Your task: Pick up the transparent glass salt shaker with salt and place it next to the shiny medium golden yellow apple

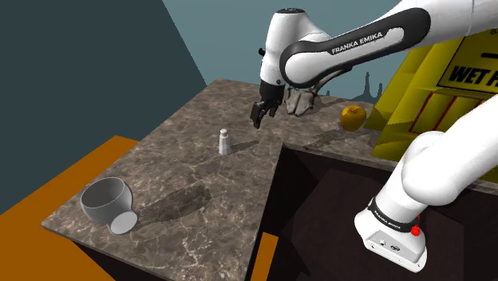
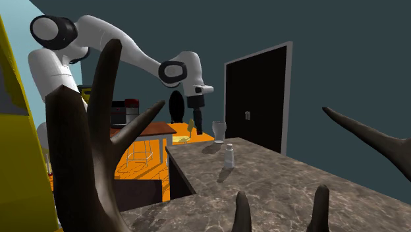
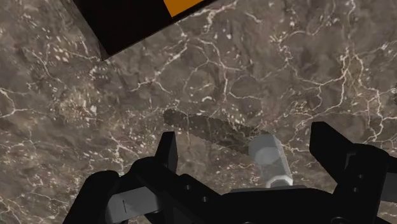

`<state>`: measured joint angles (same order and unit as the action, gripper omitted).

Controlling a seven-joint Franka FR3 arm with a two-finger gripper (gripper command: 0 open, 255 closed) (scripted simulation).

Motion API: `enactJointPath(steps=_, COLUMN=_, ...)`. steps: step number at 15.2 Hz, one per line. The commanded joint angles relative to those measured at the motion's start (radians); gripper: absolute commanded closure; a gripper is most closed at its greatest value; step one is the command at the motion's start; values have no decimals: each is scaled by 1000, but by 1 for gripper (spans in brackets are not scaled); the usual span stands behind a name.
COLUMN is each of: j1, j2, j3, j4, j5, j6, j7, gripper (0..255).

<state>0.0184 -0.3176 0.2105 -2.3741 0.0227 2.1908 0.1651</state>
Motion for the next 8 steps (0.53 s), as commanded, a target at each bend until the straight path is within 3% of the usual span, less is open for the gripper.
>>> enactJointPath(steps=1, j1=-2, j2=70, j3=21, j4=32, j5=-18, j6=52, j7=36, gripper=0)
enactJointPath(steps=8, j1=-2, j2=335, j3=73, j4=181, j5=-141, j6=196, j7=187, gripper=0)
